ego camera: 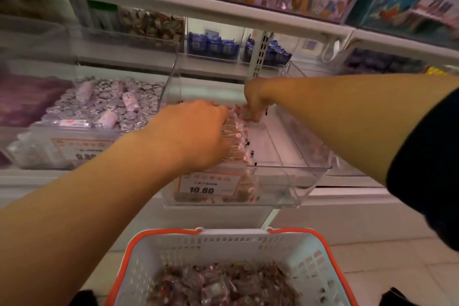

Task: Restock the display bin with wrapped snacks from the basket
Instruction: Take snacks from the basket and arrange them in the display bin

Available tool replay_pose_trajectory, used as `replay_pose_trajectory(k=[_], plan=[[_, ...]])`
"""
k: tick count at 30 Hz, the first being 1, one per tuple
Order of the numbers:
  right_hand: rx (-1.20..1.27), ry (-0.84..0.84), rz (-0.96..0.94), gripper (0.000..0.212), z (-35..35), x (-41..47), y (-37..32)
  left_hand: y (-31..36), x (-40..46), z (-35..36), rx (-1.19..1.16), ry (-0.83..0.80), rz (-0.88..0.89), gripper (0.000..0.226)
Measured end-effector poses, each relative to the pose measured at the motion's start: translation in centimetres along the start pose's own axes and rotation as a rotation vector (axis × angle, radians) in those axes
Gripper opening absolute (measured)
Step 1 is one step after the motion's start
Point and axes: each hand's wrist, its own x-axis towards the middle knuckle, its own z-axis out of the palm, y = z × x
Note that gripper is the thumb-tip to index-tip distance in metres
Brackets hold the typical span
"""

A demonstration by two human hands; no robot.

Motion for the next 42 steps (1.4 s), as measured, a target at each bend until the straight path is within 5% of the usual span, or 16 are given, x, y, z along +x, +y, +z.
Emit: replay_pose_trajectory(k=[6, 12, 20, 23, 26, 30, 32, 34, 38, 40, 42], plan=[[-0.158, 0.145, 0.044, 0.039, 0.7, 0.3, -0.4, 0.1, -0.4, -0.5, 0.027, 0.014, 0.014, 0.033], [-0.162, 0.228, 0.038, 0.022, 0.9, -0.4, -0.1, 0.0, -0.3, -0.3, 0.034, 0.028, 0.023, 0.032], [-0.144, 0.236, 0.026, 0.041, -0.8, -3.6, -0.1, -0.3, -0.4, -0.2, -0.048, 0.193, 0.079, 0.026], [-0.102, 0.311, 0.012, 0.021, -1.6, -7.8, -0.6, -0.2, -1.0, -0.8, -0.14, 0.262, 0.154, 0.023], [0.072, 0.582, -0.022, 0.009, -0.9, -13.5, -1.5, -0.1, -2.6, -1.7, -0.244, 0.397, 0.342, 0.025], [0.6, 1.412, -0.124, 0.011, 6.1, -22.0, -3.7, 0.7, -5.8, -1.0, -0.227, 0.62, 0.514, 0.023], [0.874, 1.494, -0.019, 0.014, 12.6, -24.3, -6.4, 2.0, -7.5, 1.5, -0.201, 0.597, 0.588, 0.021], [1.083, 1.172, 0.125, 0.012, 19.4, -24.2, -9.7, 3.3, -8.7, 5.8, -0.139, 0.349, 0.585, 0.016], [1.066, -0.083, 0.01, 0.044, 32.1, -23.1, -14.9, 3.1, -12.9, 16.7, -0.023, -0.665, 0.099, 0.029], [1.04, -0.454, 0.107, 0.074, 36.9, -24.2, -16.2, 2.7, -16.9, 21.8, -0.151, -0.865, -0.153, 0.042], [1.021, -0.584, 0.233, 0.09, 39.9, -25.5, -17.0, 3.0, -20.7, 26.5, -0.286, -0.95, -0.35, 0.052]])
